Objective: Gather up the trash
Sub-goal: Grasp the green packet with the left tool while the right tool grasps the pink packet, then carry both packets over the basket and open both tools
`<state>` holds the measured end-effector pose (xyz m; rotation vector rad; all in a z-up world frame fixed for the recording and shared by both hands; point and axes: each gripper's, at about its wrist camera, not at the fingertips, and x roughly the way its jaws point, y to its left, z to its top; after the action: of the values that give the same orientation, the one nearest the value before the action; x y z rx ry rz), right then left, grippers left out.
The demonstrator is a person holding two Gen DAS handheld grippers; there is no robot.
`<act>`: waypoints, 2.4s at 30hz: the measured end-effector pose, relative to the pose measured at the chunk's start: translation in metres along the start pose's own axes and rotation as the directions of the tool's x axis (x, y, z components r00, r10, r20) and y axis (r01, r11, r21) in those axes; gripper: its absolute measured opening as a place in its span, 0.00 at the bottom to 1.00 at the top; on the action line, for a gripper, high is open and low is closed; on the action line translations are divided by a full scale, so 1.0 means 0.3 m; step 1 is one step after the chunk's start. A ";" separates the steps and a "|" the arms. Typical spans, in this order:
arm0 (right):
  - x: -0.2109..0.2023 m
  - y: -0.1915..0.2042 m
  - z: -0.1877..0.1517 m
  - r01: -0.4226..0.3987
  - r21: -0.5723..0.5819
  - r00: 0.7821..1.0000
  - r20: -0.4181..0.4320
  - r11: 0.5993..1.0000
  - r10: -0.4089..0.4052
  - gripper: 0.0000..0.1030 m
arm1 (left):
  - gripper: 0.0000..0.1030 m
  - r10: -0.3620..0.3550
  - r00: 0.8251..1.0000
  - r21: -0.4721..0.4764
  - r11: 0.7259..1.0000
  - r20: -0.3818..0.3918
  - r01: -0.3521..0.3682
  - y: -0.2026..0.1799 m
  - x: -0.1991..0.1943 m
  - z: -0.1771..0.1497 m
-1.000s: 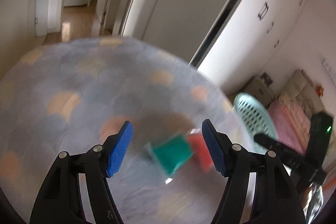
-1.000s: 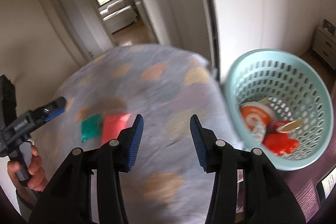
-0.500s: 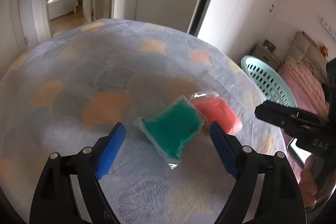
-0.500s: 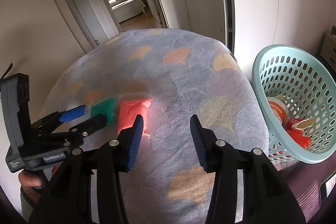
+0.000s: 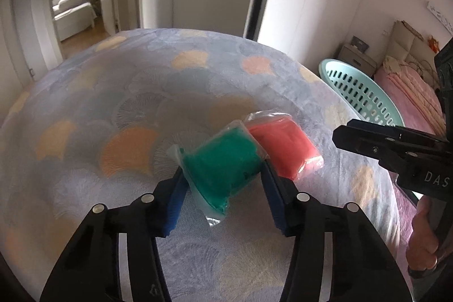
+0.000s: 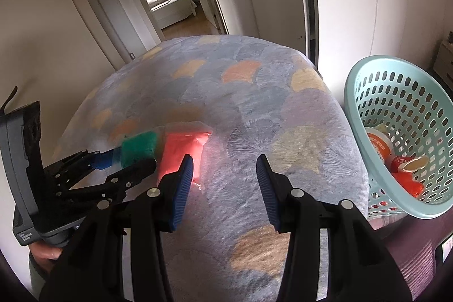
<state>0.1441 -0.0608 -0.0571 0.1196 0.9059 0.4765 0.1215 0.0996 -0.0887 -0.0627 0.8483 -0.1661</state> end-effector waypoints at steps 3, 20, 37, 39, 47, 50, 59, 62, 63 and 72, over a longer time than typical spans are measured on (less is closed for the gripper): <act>0.014 0.018 0.002 -0.007 -0.015 1.000 -0.005 1.000 0.007 0.43 | 0.48 0.024 1.000 -0.063 0.998 0.016 -0.023 0.040 -0.025 -0.007; 0.156 0.195 -0.004 0.052 -0.168 0.997 -0.040 0.984 -0.059 0.65 | 0.48 0.084 0.985 -0.320 0.947 0.150 -0.032 0.217 -0.109 -0.042; 0.069 0.132 -0.014 0.015 -0.115 1.000 -0.006 0.993 -0.015 0.35 | 0.48 0.100 0.988 -0.240 0.968 0.120 -0.069 0.159 -0.095 -0.025; 0.046 0.101 -0.012 0.027 -0.100 1.000 0.000 0.995 -0.027 0.35 | 0.48 0.077 0.990 -0.240 0.970 0.121 -0.046 0.136 -0.098 -0.018; -0.145 -0.059 0.022 0.090 -0.032 0.992 0.095 0.995 -0.087 0.35 | 0.48 -0.001 0.987 -0.142 0.990 0.162 0.025 -0.045 -0.127 0.085; -0.214 -0.132 0.040 0.119 0.007 0.984 0.134 0.993 -0.119 0.35 | 0.48 -0.052 0.983 -0.097 0.993 0.177 0.070 -0.129 -0.129 0.145; -0.363 -0.388 0.104 0.210 0.146 0.950 0.201 0.967 -0.237 0.35 | 0.48 -0.165 0.971 0.041 0.986 0.171 0.161 -0.386 -0.058 0.322; -0.397 -0.479 0.110 0.249 0.197 0.935 0.206 0.948 -0.288 0.35 | 0.48 -0.207 0.968 0.051 0.978 0.140 0.202 -0.452 0.005 0.375; -0.408 -0.519 0.112 0.266 0.220 0.929 0.201 0.938 -0.311 0.35 | 0.48 -0.223 0.967 0.054 0.974 0.123 0.218 -0.481 0.035 0.392; -0.395 -0.758 0.125 0.355 0.346 0.902 0.116 0.869 -0.415 0.35 | 0.48 -0.304 0.951 0.096 0.947 -0.051 0.307 -0.678 0.308 0.418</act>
<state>0.1905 -0.3123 -0.0153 0.2657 0.7896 -0.0610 0.2511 -0.1180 -0.0497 -0.0950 0.8606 -0.5040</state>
